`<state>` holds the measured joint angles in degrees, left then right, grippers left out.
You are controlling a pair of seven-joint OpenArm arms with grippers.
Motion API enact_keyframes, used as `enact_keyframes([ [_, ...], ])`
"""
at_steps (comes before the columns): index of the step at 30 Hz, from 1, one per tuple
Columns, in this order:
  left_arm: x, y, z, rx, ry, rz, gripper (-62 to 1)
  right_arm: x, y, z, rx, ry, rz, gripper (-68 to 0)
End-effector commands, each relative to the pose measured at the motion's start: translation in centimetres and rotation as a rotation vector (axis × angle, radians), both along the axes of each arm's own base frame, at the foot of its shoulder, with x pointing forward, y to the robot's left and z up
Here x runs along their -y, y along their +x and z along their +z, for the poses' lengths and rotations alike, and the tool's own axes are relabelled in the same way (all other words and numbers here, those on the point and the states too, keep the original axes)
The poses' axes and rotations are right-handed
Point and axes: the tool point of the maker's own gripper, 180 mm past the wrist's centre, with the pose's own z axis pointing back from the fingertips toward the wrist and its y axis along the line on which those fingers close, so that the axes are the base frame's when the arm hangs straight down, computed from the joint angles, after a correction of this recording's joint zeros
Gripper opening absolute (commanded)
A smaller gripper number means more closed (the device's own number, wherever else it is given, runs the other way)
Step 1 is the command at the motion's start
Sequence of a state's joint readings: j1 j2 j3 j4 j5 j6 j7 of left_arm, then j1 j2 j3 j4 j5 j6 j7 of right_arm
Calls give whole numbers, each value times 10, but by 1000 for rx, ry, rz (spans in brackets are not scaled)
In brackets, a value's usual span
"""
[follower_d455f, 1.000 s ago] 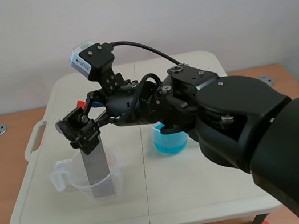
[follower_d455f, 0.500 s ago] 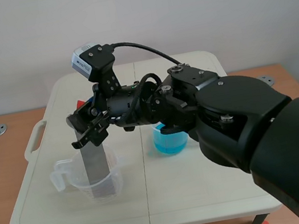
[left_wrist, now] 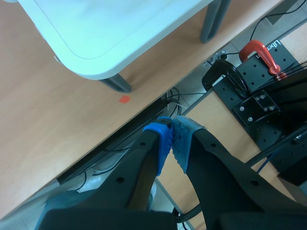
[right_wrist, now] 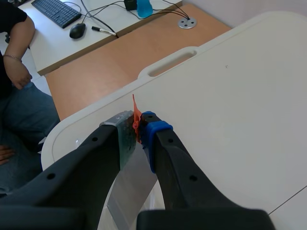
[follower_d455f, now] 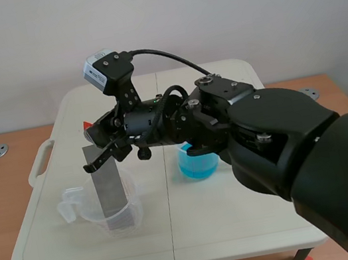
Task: Hold the metal plate by the orange handle, dip it into the blue solution, take it out and point at it, then put the plate back in the beaker on the left.
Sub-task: 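Lift the metal plate out of the left beaker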
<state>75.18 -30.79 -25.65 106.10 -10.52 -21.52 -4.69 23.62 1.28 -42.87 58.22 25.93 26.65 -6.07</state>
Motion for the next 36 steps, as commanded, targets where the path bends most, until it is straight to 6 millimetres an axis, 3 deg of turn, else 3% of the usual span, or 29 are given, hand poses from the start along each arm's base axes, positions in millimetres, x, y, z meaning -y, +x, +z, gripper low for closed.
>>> enact_keyframes([
  [1, 4, 2, 4, 12, -20, 2, -593, -6, 6, 20, 47, 42, 6, -662],
  [9, 4, 2, 4, 12, -20, 2, -593, -17, -15, 33, 62, 123, 132, -662],
  [20, 4, 1, 3, 6, -16, 2, -593, -3, -37, 40, 73, 188, 208, -662],
  [25, 4, 1, 3, 6, -16, 2, -593, 9, -42, 55, 123, 216, 203, -662],
  [36, 4, 1, 3, 6, -17, 2, -593, 14, -55, 90, 230, 223, 234, -661],
])
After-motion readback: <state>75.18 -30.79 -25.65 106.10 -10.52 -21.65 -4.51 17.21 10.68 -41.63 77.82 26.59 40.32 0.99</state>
